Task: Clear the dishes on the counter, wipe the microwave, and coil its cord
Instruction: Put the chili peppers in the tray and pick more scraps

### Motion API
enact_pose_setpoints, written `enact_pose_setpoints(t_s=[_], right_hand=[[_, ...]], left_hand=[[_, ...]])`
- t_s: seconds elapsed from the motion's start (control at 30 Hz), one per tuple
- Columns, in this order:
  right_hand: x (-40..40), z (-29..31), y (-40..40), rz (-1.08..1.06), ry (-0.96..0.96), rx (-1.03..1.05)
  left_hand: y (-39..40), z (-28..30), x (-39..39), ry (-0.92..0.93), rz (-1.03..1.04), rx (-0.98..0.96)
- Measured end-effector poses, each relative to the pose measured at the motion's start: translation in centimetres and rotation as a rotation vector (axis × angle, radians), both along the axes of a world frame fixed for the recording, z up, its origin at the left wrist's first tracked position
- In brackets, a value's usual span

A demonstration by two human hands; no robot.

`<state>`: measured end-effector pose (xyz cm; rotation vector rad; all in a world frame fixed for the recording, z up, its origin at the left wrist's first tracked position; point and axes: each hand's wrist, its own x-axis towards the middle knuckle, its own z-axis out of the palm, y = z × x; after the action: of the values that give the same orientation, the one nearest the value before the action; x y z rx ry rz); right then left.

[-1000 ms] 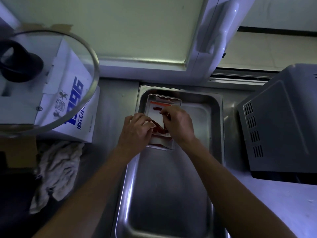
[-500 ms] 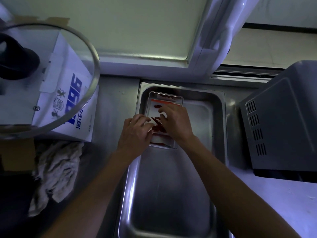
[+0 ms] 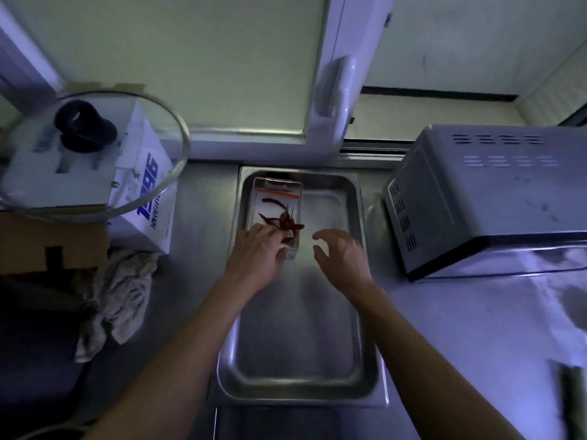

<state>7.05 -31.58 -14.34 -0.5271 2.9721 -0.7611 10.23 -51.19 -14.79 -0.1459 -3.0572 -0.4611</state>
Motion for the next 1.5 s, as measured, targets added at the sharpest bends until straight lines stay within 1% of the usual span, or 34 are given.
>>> enact_pose_setpoints(t_s=[0.13,0.23,0.37,0.53,0.63,0.9,1.1,1.3,1.5], right_hand=[[4.6,1.0,4.7,-0.132,-0.036,-0.003],[7.5,1.9,8.2,-0.185,-0.063,-0.016],[10.9,3.0,12.9,-0.271,-0.070,-0.047],[15.5,3.4,19.3,-0.413,-0.080,-0.133],[18.4,3.7,23.5,-0.466,-0.082,-0.179],[27.9,5.6,36.0,-0.525,-0.038,-0.175],[34.5,7.2,45.4,-0.649,-0.020,-0.197],[40.4,7.5,53.3,-0.809,-0.032,-0.176],[42.9,7.1,59.2,-0.971,-0.045,-0.206]], left_hand=[[3.6,0.7,2.0,-0.008,-0.068,0.076],[6.7,1.1,3.3,0.007,-0.136,0.100],[10.7,2.1,5.3,-0.011,-0.209,0.092],[16.5,3.6,8.6,-0.019,-0.313,0.069],[20.4,4.4,10.8,-0.013,-0.363,0.086],[33.8,6.6,18.3,0.047,-0.504,0.049],[44.6,7.9,22.3,0.102,-0.602,0.044],[54.5,8.4,24.9,0.085,-0.727,0.010],[62.3,7.5,25.4,0.020,-0.834,0.047]])
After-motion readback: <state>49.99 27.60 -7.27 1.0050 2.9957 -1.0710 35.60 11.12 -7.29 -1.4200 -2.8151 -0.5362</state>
